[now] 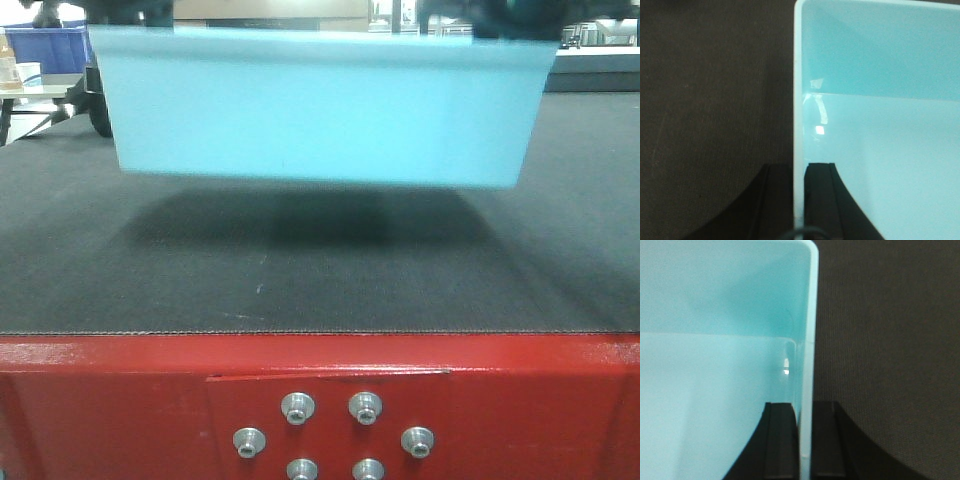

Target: Fetch blue bin and place on conveyor start

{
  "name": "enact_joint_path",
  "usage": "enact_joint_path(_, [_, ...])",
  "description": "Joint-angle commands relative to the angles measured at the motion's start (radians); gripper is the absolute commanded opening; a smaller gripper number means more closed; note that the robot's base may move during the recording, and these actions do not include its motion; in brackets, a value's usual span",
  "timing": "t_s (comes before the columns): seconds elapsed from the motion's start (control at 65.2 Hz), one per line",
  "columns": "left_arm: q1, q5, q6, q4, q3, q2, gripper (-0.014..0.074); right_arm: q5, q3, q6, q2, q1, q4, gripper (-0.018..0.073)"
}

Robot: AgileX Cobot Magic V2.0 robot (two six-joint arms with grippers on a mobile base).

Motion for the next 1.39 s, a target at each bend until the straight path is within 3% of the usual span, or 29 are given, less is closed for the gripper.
enact_joint_path(0.0, [-0.008, -0.067, -0.001, -0.018, -0.004, 0.012, -0.0111, -0.080, -0.006, -0.001, 0.006, 0.009, 0.006, -0.0154])
enact_joint_path(0.23, [-0.008, -0.049, -0.001, -0.015, -0.004, 0.023, -0.0110, -0.079, -0.006, -0.001, 0.022, 0.009, 0.006, -0.0146])
enact_joint_path(0.322, [-0.008, -0.030, -0.001, -0.017, -0.004, 0.023, -0.0065, -0.076, -0.006, -0.001, 0.022, 0.009, 0.006, -0.0021])
enact_joint_path(0.368, [-0.008, -0.026, -0.001, -0.017, -0.004, 0.023, -0.0014, -0.078, -0.006, -0.001, 0.022, 0.009, 0.006, 0.0061])
enact_joint_path(0.506, [-0.005, 0.009, -0.001, 0.020, -0.015, 0.020, 0.0265, -0.054, -0.014, -0.001, 0.016, 0.009, 0.006, 0.0274])
enact_joint_path(0.598, [-0.005, 0.068, -0.013, 0.045, -0.040, 0.020, 0.0452, -0.023, -0.029, -0.001, 0.006, 0.009, -0.001, 0.0301])
enact_joint_path(0.675, [-0.005, 0.101, -0.020, 0.045, -0.056, 0.020, 0.0494, -0.023, -0.033, -0.001, -0.006, 0.009, -0.010, 0.0298])
enact_joint_path(0.766, [-0.005, 0.106, -0.022, 0.047, -0.063, 0.020, 0.0465, -0.023, -0.033, -0.001, -0.018, 0.009, -0.016, 0.0298])
enact_joint_path(0.996, [-0.007, 0.130, -0.022, 0.019, -0.113, -0.029, 0.0239, -0.009, -0.033, -0.031, -0.093, 0.009, -0.016, 0.0272])
enact_joint_path(1.058, [-0.007, 0.127, -0.022, -0.001, -0.113, -0.064, 0.0154, 0.001, -0.033, -0.038, -0.121, 0.009, -0.016, 0.0214])
enact_joint_path(1.196, [-0.009, 0.110, -0.017, -0.009, -0.103, -0.141, -0.0109, 0.021, -0.031, -0.061, -0.181, 0.009, -0.016, -0.0058])
enact_joint_path(1.242, [-0.011, 0.102, -0.004, -0.017, -0.093, -0.162, -0.0111, 0.025, -0.031, -0.064, -0.195, 0.009, -0.016, -0.0162])
enact_joint_path(1.38, [-0.026, 0.058, 0.025, -0.085, -0.013, -0.217, -0.0111, 0.043, -0.029, -0.093, -0.218, 0.009, -0.016, -0.0165])
